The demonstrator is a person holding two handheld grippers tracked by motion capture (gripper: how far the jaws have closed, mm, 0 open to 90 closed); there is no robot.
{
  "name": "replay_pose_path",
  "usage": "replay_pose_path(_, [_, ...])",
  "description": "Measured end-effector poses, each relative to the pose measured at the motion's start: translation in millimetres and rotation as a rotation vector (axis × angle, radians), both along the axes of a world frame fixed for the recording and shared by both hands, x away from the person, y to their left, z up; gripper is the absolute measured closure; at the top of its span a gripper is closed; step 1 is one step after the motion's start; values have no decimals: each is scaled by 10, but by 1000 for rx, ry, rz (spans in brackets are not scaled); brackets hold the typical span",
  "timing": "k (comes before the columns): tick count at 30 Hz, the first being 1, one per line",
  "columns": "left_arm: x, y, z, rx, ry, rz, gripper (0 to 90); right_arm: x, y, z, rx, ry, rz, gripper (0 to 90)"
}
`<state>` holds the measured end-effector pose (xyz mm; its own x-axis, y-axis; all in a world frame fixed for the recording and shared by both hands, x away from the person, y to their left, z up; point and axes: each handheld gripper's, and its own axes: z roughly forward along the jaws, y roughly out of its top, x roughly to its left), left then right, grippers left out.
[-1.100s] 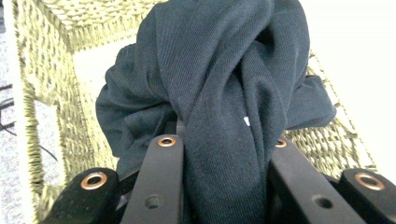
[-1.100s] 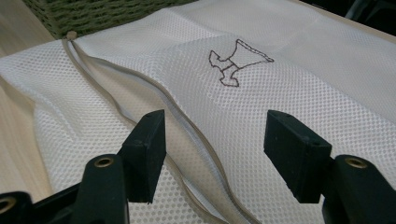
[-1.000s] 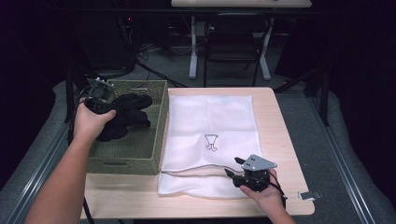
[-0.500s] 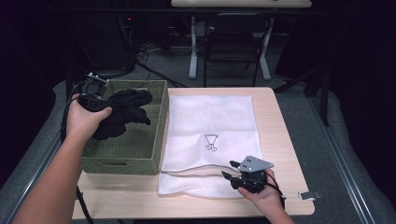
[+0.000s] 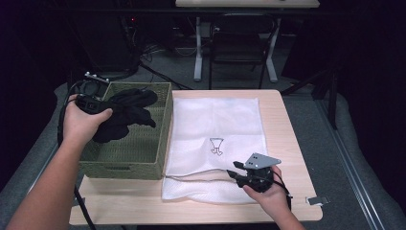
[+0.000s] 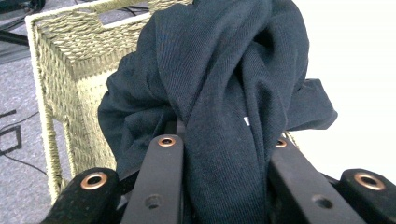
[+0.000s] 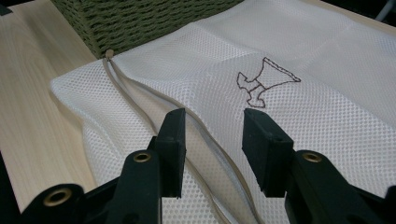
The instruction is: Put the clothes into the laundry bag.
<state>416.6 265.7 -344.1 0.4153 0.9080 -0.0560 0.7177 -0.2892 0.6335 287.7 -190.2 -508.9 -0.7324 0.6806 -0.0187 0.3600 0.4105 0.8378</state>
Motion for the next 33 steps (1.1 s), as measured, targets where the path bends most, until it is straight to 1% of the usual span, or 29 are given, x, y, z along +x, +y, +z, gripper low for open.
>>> replay_pose_path(3, [-16, -2, 23, -4, -4, -6, 776, 41, 31, 35, -10, -5, 8, 611])
replay_pose_path(8, [-44, -21, 57, -5, -8, -10, 776, 117, 78, 73, -1, -4, 24, 638])
replay_pose_path(9, [-48, -22, 66, 0, -9, -13, 776, 132, 90, 76, -3, -7, 29, 641])
replay_pose_path(14, [-79, -44, 99, -5, -17, -17, 776, 191, 136, 73, -12, -9, 45, 653])
replay_pose_path(18, [-103, -56, 126, -7, -25, -27, 776, 220, 146, 58, 0, -10, 51, 660])
replay_pose_path(19, [-110, -62, 131, -12, -26, -30, 776, 225, 147, 54, 3, -14, 52, 661])
replay_pose_path(23, [-136, -89, 157, -10, -28, -38, 776, 226, 143, 29, 21, -15, 55, 666])
replay_pose_path(26, [-151, -112, 173, -11, -30, -45, 776, 225, 129, -12, 20, -12, 52, 666])
replay_pose_path(28, [-162, -130, 190, -4, -34, -51, 776, 220, 115, -38, 16, -8, 47, 665])
replay_pose_path(30, [-176, -152, 208, -4, -38, -57, 776, 214, 100, -51, 22, -4, 44, 664])
replay_pose_path(33, [-197, -183, 236, -8, -45, -72, 776, 206, 76, -59, 19, -13, 46, 661])
